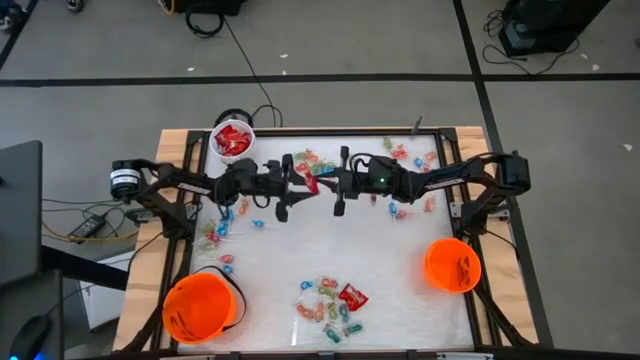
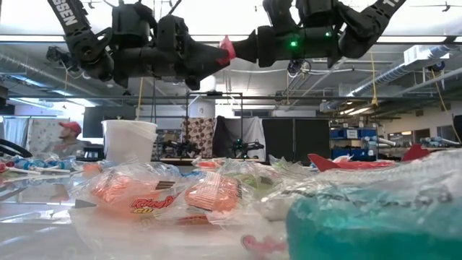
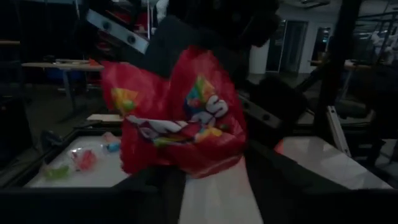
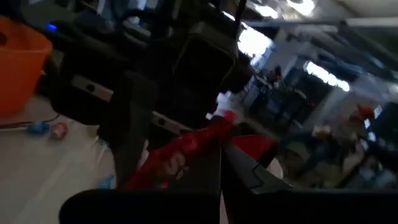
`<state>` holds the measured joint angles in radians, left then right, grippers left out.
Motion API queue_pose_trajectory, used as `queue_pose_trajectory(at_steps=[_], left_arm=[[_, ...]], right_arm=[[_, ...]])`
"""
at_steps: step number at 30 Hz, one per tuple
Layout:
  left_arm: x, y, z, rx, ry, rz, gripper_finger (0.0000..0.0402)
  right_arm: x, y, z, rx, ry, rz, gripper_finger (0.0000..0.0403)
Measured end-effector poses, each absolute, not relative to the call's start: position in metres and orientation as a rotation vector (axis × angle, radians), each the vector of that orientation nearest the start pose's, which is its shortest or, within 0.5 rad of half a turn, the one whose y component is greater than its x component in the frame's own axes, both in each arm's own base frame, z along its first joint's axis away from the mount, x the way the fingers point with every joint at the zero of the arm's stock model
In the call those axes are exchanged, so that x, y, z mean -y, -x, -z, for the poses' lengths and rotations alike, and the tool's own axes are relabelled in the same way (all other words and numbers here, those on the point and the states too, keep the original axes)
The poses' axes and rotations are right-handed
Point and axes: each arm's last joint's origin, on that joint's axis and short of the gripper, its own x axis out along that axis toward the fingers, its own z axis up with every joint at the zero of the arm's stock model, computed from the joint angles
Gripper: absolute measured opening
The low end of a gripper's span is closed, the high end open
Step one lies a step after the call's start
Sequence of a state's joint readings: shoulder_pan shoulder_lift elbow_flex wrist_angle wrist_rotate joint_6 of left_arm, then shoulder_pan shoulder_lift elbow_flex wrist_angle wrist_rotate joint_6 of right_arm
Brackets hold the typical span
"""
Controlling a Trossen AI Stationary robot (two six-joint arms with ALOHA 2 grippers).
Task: Sort candy by brand, put in halloween buckets
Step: Put the top right skittles into the bucket
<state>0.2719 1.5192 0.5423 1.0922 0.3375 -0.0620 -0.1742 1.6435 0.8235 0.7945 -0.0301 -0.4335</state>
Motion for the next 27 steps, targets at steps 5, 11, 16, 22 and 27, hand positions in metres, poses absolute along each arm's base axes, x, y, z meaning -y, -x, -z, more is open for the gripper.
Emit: queue_pose_trajectory(at_steps=[5, 11, 16, 22, 27], left_arm=[[-0.081, -0.284, -0.214, 0.071, 0.036, 0.038, 0.0053], [-0.094, -0.282, -0.215, 0.048, 0.104, -0.038, 0.0009], [-0.108, -0.267, -0.225, 0.029, 0.213, -0.121, 0.0005], [-0.125, -0.221, -0.247, -0.095, 0.286, -0.346, 0.0003], [-0.136, -0.174, -0.262, -0.262, 0.331, -0.633, 0.0003]], right_arm=[[0.059, -0.341, -0.225, -0.094, 0.350, 0.260, 0.0034], [0.050, -0.337, -0.213, -0.267, 0.390, 0.515, 0.0088], [0.041, -0.324, -0.215, -0.465, 0.520, 0.815, 0.0120], [0.035, -0.305, -0.210, -0.613, 0.352, 0.631, 0.0126], [0.045, -0.295, -0.210, -0.670, 0.159, 0.459, 0.0126]])
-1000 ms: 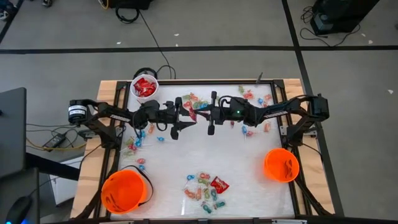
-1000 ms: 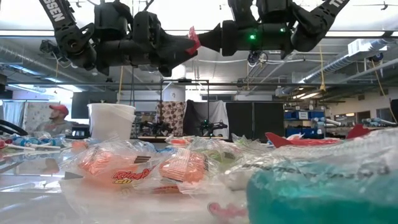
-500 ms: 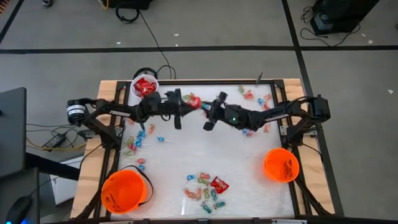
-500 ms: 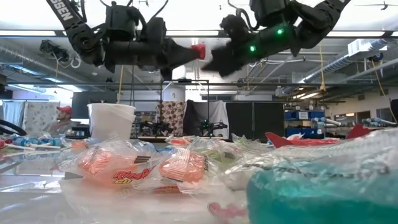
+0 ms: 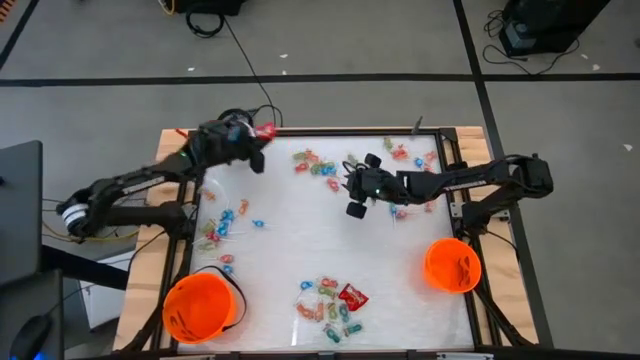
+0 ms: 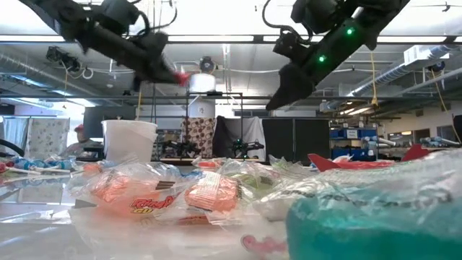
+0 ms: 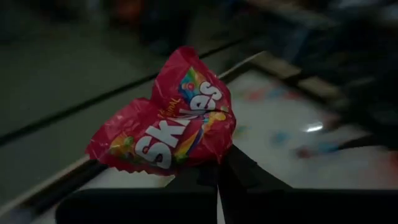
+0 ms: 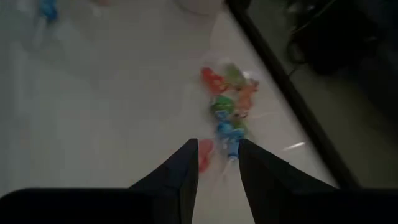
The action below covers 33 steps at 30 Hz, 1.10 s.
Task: Sort candy by brand, put in halloween buckets
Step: Put the top right skittles into the bucket
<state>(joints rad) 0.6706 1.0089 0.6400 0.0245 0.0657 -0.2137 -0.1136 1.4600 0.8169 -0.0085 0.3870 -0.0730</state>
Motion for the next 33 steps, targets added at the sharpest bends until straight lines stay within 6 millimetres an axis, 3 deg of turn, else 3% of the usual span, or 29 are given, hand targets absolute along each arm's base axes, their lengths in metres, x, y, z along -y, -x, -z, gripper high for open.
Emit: queue_pose_trajectory(at_steps=[5, 11, 23, 33], left_arm=[[-0.143, -0.145, -0.275, -0.463, 0.445, -0.885, 0.0002], [-0.147, -0.123, -0.267, -0.671, 0.507, -1.110, 0.0009], [-0.154, -0.120, -0.256, -0.796, 0.498, -1.092, 0.0153], [-0.151, -0.112, -0.250, -0.922, 0.455, -1.233, 0.0169]], right_arm=[[0.060, -0.293, -0.213, -0.642, 0.119, 0.447, 0.0126], [0.073, -0.293, -0.215, -0.619, 0.119, 0.458, 0.0126], [0.084, -0.292, -0.217, -0.585, 0.066, 0.461, 0.0128], [0.084, -0.292, -0.217, -0.584, 0.069, 0.459, 0.0128]])
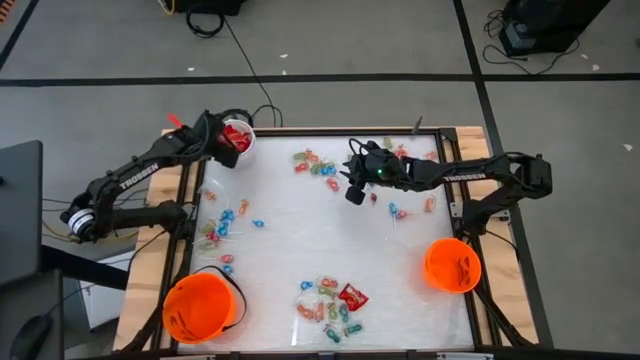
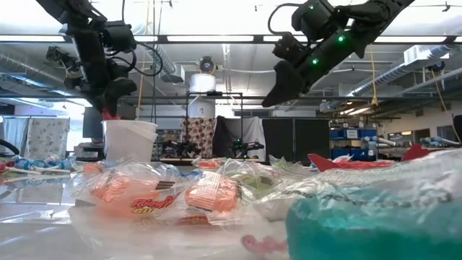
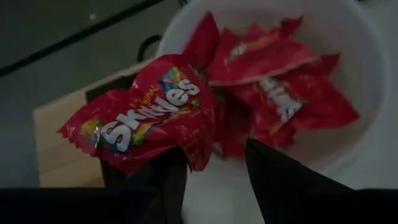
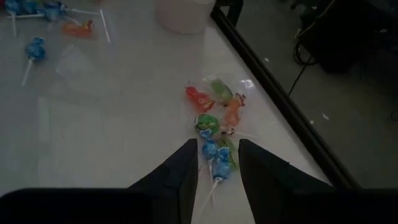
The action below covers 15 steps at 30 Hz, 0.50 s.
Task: Sort candy by brand, put in halloween buckets
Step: Put the top right skittles into the bucket
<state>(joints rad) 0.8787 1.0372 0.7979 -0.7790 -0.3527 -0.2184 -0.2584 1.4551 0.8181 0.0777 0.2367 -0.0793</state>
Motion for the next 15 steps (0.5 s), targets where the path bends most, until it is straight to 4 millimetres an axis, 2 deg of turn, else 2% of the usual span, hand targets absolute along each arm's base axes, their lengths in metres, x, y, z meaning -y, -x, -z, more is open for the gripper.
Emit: queue_pose_trajectory(at_steps=[6, 11, 15], left_arm=[[-0.160, -0.124, -0.249, -0.845, 0.498, -1.043, 0.0189], [-0.180, -0.130, -0.249, -0.893, 0.503, -1.038, 0.0245], [-0.189, -0.134, -0.259, -0.920, 0.456, -1.016, 0.0283]], right_arm=[[0.085, -0.294, -0.221, -0.556, 0.130, 0.446, 0.0128], [0.085, -0.294, -0.222, -0.553, 0.174, 0.439, 0.0128], [0.085, -0.292, -0.217, -0.599, 0.135, 0.443, 0.0128]])
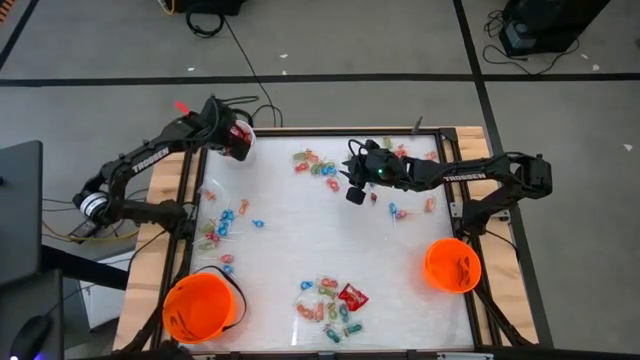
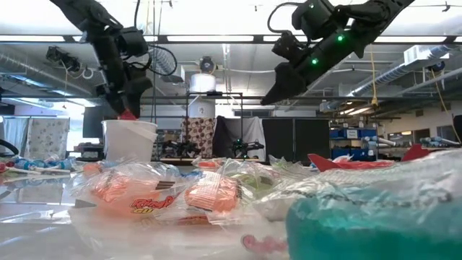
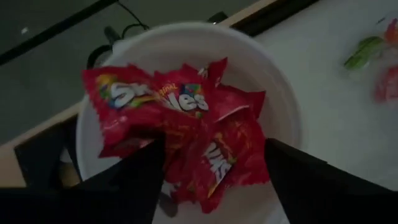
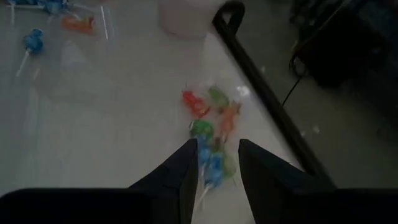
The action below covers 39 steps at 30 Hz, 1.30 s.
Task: Sort candy by brand, put in halloween buckets
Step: Put the top right skittles into the bucket, then put the skittles into the white bucket
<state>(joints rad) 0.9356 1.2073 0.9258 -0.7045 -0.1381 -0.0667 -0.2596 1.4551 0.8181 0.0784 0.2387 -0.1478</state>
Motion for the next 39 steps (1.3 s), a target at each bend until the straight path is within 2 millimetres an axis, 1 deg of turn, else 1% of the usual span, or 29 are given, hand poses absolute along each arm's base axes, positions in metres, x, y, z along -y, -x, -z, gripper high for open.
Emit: queue_pose_trajectory(at_steps=[5, 7, 9, 13, 15, 17, 20, 22, 25, 27, 31, 34, 36, 39], left_arm=[[-0.188, -0.132, -0.279, -0.917, 0.465, -1.092, 0.0293], [-0.187, -0.130, -0.283, -0.904, 0.485, -1.120, 0.0293], [-0.186, -0.130, -0.283, -0.905, 0.501, -1.128, 0.0293], [-0.188, -0.129, -0.280, -0.954, 0.463, -1.178, 0.0293], [-0.187, -0.129, -0.283, -0.931, 0.454, -1.181, 0.0293], [-0.185, -0.132, -0.288, -0.867, 0.449, -1.169, 0.0294], [-0.178, -0.145, -0.297, -0.763, 0.389, -1.124, 0.0293], [-0.169, -0.153, -0.299, -0.704, 0.326, -1.075, 0.0290], [-0.153, -0.164, -0.300, -0.620, 0.231, -0.984, 0.0280], [-0.142, -0.166, -0.297, -0.578, 0.200, -0.920, 0.0272], [-0.121, -0.165, -0.284, -0.506, 0.166, -0.766, 0.0255], [-0.108, -0.160, -0.274, -0.458, 0.150, -0.656, 0.0245], [-0.102, -0.155, -0.271, -0.438, 0.125, -0.620, 0.0241], [-0.096, -0.147, -0.275, -0.431, 0.077, -0.597, 0.0239]], right_arm=[[0.080, -0.282, -0.201, -0.745, 0.064, 0.377, 0.0128], [0.078, -0.276, -0.189, -0.779, 0.107, 0.341, 0.0128], [0.081, -0.271, -0.181, -0.779, 0.172, 0.355, 0.0128], [0.092, -0.267, -0.178, -0.706, 0.191, 0.458, 0.0128], [0.095, -0.265, -0.177, -0.715, 0.188, 0.459, 0.0128], [0.097, -0.265, -0.177, -0.711, 0.190, 0.461, 0.0128], [0.101, -0.264, -0.178, -0.709, 0.189, 0.478, 0.0128], [0.102, -0.264, -0.178, -0.699, 0.188, 0.484, 0.0128], [0.102, -0.264, -0.179, -0.692, 0.182, 0.483, 0.0128], [0.103, -0.265, -0.181, -0.666, 0.184, 0.494, 0.0128], [0.106, -0.264, -0.182, -0.643, 0.129, 0.512, 0.0128], [0.114, -0.263, -0.184, -0.618, 0.005, 0.520, 0.0128], [0.120, -0.262, -0.186, -0.589, -0.053, 0.507, 0.0128], [0.128, -0.263, -0.193, -0.571, -0.120, 0.495, 0.0128]])
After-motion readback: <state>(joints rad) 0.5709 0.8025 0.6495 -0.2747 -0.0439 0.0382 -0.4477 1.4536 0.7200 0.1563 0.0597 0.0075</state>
